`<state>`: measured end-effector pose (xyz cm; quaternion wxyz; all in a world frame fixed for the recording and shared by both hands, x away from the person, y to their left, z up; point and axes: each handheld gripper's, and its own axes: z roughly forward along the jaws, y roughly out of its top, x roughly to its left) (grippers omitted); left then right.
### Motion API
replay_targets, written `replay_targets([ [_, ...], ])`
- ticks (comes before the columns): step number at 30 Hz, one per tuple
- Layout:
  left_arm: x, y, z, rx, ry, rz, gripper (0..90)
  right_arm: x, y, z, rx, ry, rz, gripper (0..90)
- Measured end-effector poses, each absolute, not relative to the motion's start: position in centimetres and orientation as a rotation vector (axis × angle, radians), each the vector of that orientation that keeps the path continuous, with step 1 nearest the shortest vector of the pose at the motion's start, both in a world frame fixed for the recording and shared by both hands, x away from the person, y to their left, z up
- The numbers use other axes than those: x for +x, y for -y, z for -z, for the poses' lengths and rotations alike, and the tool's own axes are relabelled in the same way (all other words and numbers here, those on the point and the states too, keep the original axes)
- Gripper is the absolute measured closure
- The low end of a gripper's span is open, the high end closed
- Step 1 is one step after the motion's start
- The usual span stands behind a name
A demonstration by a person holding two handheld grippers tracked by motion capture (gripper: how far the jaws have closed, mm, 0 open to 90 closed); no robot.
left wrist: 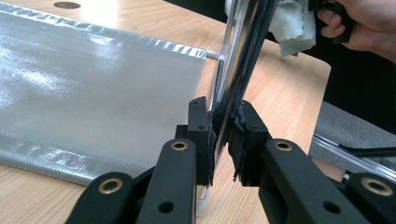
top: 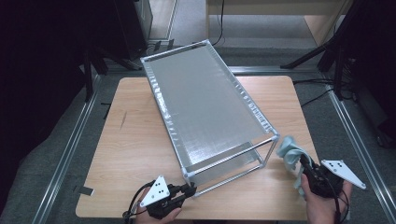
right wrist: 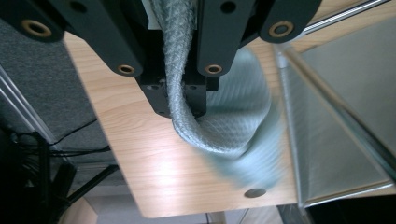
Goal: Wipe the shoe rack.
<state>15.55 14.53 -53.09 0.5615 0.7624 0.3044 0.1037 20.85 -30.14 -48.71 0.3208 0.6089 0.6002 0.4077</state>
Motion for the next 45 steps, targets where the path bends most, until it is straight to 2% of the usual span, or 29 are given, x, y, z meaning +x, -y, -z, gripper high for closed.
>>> replay_targets([
  [4,15.5,-14.5,53.1,1.798,-0.719,-0.248,79.5,21.7,30.9,50.8,1.677,-1.628,-0.966,80.7],
  [8,15.5,-14.5,53.1,1.798,-0.718,-0.25,79.7,22.2,31.3,52.1,1.731,-1.771,-1.048,64.9],
  [11,15.5,-14.5,53.1,1.798,-0.719,-0.251,79.6,21.7,30.9,51.3,1.664,-1.792,-1.078,53.6],
  [15,15.6,-14.8,53.1,1.794,-0.73,-0.254,79.7,20.6,31.0,49.0,1.607,-1.724,-1.165,47.0],
  [22,15.7,-14.9,53.1,1.793,-0.739,-0.262,79.7,20.2,27.8,47.9,1.447,-1.835,-1.291,48.1],
  [26,15.7,-15.0,53.2,1.773,-0.762,-0.234,79.2,21.4,24.7,48.4,1.398,-1.912,-1.222,54.2],
  [30,15.3,-15.2,53.3,1.762,-0.775,-0.251,78.8,23.2,23.4,49.2,1.452,-1.901,-1.17,65.1],
  [33,15.1,-15.2,53.4,1.754,-0.788,-0.272,79.2,24.0,22.7,49.4,1.432,-1.918,-1.194,77.3],
  [45,14.3,-15.0,53.2,1.764,-0.834,-0.342,80.0,27.8,19.3,49.4,1.389,-1.919,-1.159,79.7],
])
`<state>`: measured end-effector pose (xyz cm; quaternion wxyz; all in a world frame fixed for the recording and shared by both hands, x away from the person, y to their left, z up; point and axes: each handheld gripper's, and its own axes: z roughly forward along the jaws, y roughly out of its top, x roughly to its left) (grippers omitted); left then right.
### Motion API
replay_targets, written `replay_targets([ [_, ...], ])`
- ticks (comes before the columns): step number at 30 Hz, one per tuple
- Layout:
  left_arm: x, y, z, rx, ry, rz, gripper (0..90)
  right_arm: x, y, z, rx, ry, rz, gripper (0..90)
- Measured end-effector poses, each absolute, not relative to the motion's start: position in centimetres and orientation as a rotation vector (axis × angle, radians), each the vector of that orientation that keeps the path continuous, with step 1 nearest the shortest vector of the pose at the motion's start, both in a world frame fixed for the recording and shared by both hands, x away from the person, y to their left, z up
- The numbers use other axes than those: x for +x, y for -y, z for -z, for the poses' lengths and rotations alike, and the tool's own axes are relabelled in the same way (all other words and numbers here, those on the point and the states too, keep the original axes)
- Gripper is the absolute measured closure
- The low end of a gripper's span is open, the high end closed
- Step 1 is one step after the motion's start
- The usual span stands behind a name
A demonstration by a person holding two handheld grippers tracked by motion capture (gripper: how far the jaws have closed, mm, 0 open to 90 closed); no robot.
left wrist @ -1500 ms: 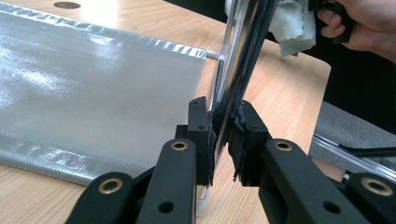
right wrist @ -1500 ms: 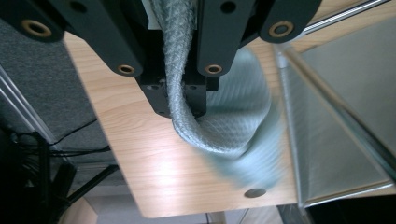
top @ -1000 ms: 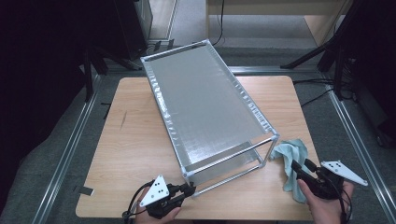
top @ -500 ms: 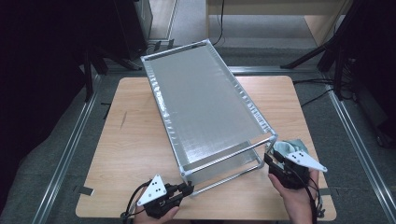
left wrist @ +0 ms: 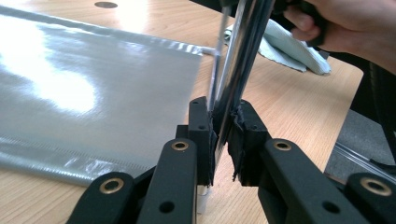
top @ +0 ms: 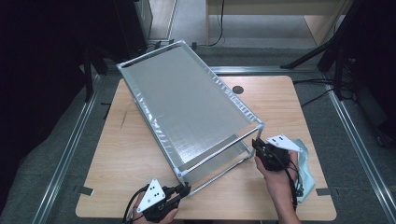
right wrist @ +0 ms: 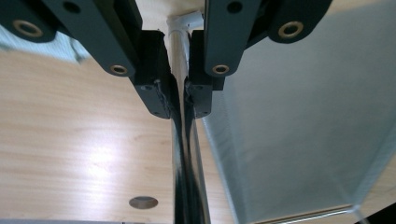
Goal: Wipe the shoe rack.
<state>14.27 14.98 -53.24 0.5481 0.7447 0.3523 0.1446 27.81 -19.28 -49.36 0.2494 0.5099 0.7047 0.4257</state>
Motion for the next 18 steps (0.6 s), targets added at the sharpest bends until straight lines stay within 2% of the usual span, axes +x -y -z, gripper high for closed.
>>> replay_targets([
  [4,14.1,-14.1,53.2,1.768,-0.846,-0.348,79.9,30.5,17.8,49.7,1.392,-1.904,-1.204,77.5],
  [8,14.2,-12.9,53.0,1.769,-0.858,-0.358,80.0,31.1,17.4,49.6,1.413,-1.92,-1.258,58.5],
  [12,15.2,-11.4,53.0,1.768,-0.863,-0.358,80.0,29.1,18.0,49.3,1.374,-1.959,-1.262,52.3],
  [16,16.7,-9.0,52.9,1.775,-0.84,-0.343,79.8,25.3,18.9,49.1,1.298,-1.988,-1.275,55.0],
  [18,17.3,-8.0,52.9,1.775,-0.837,-0.341,79.9,23.8,19.3,49.1,1.277,-1.994,-1.278,53.4],
])
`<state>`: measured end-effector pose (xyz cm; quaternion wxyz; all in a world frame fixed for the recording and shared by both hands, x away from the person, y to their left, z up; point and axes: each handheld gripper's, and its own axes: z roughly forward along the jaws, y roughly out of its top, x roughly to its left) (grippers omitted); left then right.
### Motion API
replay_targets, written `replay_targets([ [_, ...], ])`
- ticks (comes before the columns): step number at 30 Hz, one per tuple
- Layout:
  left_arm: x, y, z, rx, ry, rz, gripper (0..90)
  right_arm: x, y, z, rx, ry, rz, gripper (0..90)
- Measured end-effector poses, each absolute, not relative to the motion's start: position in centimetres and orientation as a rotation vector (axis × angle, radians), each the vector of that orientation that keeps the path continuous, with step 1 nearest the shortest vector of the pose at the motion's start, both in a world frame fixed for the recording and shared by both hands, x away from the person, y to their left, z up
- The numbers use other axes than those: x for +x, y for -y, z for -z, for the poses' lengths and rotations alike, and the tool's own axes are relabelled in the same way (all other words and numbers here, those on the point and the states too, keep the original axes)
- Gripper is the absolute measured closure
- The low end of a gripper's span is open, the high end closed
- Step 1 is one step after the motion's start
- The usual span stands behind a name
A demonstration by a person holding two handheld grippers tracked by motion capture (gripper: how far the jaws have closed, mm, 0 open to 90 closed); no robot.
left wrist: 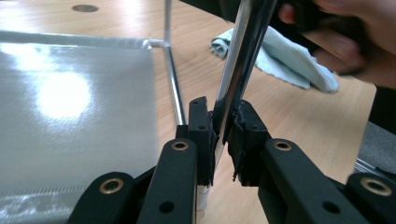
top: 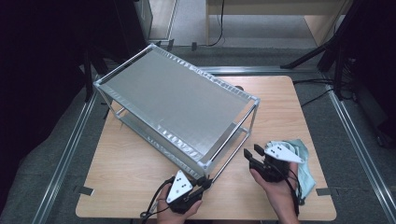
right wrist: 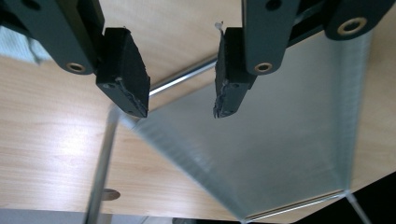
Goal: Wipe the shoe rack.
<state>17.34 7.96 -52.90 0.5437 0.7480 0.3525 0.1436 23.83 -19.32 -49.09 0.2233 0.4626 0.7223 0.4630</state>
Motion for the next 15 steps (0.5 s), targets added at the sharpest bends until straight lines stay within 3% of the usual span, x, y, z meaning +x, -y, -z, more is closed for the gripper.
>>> replay_targets([
  [6,19.2,-5.8,53.1,1.745,-0.841,-0.303,77.6,22.4,21.5,49.8,1.374,-1.963,-1.32,46.4],
  [11,18.6,-7.3,52.8,1.733,-0.789,-0.303,59.3,21.6,22.2,50.1,1.38,-1.939,-1.364,45.5],
  [15,17.8,-10.1,52.7,1.719,-0.786,-0.308,50.2,20.8,21.8,50.0,1.364,-1.954,-1.414,35.0],
])
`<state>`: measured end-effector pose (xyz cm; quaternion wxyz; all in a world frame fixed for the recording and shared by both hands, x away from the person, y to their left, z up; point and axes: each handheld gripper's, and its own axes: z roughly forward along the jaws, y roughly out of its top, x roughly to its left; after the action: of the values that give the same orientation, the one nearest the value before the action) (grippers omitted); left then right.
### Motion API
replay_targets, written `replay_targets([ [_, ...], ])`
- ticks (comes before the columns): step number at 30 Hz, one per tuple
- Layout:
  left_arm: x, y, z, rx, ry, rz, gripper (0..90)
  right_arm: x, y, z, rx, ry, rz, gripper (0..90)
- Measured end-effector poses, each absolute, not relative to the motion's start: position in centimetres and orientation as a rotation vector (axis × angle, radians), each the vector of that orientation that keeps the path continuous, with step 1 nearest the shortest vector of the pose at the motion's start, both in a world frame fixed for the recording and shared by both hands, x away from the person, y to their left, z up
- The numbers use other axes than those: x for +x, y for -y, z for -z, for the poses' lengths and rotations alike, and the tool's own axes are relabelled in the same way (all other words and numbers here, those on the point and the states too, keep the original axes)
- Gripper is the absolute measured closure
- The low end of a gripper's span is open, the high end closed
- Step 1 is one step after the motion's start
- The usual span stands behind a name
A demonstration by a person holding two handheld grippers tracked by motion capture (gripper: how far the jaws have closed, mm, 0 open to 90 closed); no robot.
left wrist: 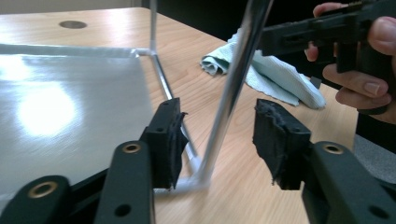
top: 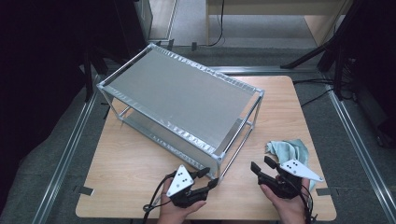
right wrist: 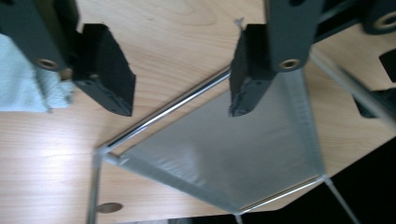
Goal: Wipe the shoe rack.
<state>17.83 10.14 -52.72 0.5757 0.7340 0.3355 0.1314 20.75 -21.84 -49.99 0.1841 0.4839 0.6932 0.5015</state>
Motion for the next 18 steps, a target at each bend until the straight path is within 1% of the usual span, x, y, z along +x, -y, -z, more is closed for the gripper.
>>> replay_targets([
  [1,17.7,-10.7,52.7,1.719,-0.788,-0.314,49.0,20.5,21.4,50.0,1.36,-1.965,-1.409,28.8],
  [3,17.5,-12.3,52.7,1.723,-0.806,-0.334,47.2,20.1,20.5,50.0,1.334,-1.981,-1.382,19.5],
  [5,17.4,-14.4,52.7,1.722,-0.843,-0.365,46.2,19.6,19.5,49.8,1.305,-1.987,-1.384,16.2],
  [7,17.5,-16.2,52.8,1.702,-0.889,-0.384,45.9,19.1,18.5,49.6,1.268,-1.989,-1.403,15.7],
  [10,17.7,-19.1,53.0,1.655,-0.968,-0.429,46.2,18.5,17.2,49.4,1.236,-1.972,-1.435,15.8],
  [11,17.7,-20.2,53.2,1.63,-0.999,-0.462,46.3,18.4,16.8,49.4,1.232,-1.974,-1.443,15.8],
  [14,18.2,-22.0,53.4,1.599,-1.077,-0.503,47.1,18.1,15.0,49.7,1.179,-2.033,-1.442,16.1],
  [16,18.7,-23.0,53.3,1.602,-1.095,-0.532,47.0,18.2,13.5,50.1,1.146,-2.045,-1.405,21.8],
  [17,18.9,-23.5,53.4,1.583,-1.111,-0.524,47.0,18.4,12.9,50.4,1.144,-2.045,-1.4,26.7],
  [18,19.2,-24.1,53.4,1.562,-1.134,-0.503,47.1,18.5,12.4,50.5,1.148,-2.041,-1.396,33.6],
])
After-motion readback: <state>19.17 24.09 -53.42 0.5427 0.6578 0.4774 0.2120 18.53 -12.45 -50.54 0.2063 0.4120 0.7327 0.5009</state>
